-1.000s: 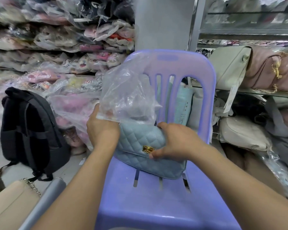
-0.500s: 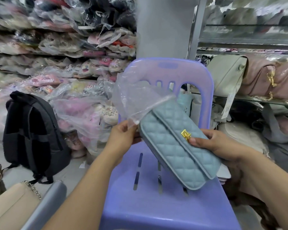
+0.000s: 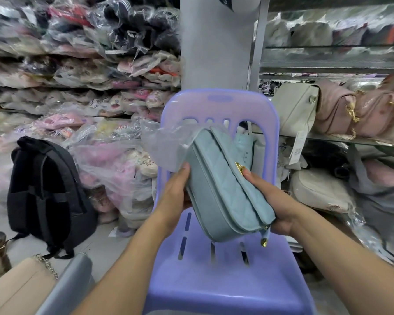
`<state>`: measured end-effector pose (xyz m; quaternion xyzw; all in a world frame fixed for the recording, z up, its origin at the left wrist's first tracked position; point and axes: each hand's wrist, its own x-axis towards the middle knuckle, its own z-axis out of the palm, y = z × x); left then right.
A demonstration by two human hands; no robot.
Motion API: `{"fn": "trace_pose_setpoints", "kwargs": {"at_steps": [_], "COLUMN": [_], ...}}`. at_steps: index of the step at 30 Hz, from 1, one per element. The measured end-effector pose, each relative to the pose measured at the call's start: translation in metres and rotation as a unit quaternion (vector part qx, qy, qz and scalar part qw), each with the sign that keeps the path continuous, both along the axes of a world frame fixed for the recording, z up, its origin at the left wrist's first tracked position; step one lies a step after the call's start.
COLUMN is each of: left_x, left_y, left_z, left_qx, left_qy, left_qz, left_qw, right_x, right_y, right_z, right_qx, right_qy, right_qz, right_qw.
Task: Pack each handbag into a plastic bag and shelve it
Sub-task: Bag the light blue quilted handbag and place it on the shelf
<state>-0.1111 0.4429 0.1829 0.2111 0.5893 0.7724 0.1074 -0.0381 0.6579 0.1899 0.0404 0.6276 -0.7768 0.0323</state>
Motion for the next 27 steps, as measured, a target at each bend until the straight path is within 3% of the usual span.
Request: {"fn": "trace_pose_setpoints", "kwargs": {"at_steps": [5, 7, 9, 11, 13, 15, 17, 19, 21, 24, 27], "left_x": [-0.003, -0.013, -0.026, -0.028, -0.023, -0.018, -0.014, -0.018, -0.019, -0.01, 0.002], "left_y": [-0.017, -0.027, -0.031, -0.028, -0.024, -0.018, -0.009, 0.0, 0.008, 0.016, 0.021], "left_z": [-0.008, -0.01, -0.01, 0.001, 0.019, 0.029, 0.038, 0.031, 0.017, 0.0, 0.003], "left_qx": [0.051, 0.085, 0.059, 0.051, -0.001, -0.111, -0.249, -0.38, -0.418, -0.281, -0.158], "left_qy": [-0.091, -0.165, -0.234, -0.262, -0.133, 0.101, 0.259, 0.322, 0.355, 0.433, 0.369], "left_qz": [-0.126, -0.12, 0.004, 0.206, 0.382, 0.45, 0.41, 0.348, 0.297, 0.27, 0.174], "left_qw": [0.987, 0.975, 0.97, 0.942, 0.915, 0.88, 0.838, 0.795, 0.782, 0.813, 0.899], "right_x": [-0.001, -0.005, -0.007, -0.006, -0.004, -0.004, -0.005, -0.006, -0.007, -0.007, -0.005], "right_y": [-0.005, -0.002, 0.0, -0.002, -0.004, -0.005, -0.007, -0.01, -0.011, -0.014, -0.012], "right_z": [0.003, -0.003, -0.009, -0.011, -0.013, -0.014, -0.015, -0.016, -0.017, -0.018, -0.019], "right_qx": [-0.001, 0.021, 0.054, 0.091, 0.131, 0.156, 0.165, 0.165, 0.168, 0.161, 0.162], "right_qy": [-0.008, 0.006, 0.019, 0.032, 0.039, 0.038, 0.031, 0.025, 0.024, 0.031, 0.044], "right_qz": [-0.008, -0.023, -0.048, -0.065, -0.066, -0.067, -0.069, -0.067, -0.077, -0.101, -0.159], "right_qw": [1.0, 0.999, 0.997, 0.993, 0.988, 0.985, 0.983, 0.984, 0.983, 0.981, 0.973]}}
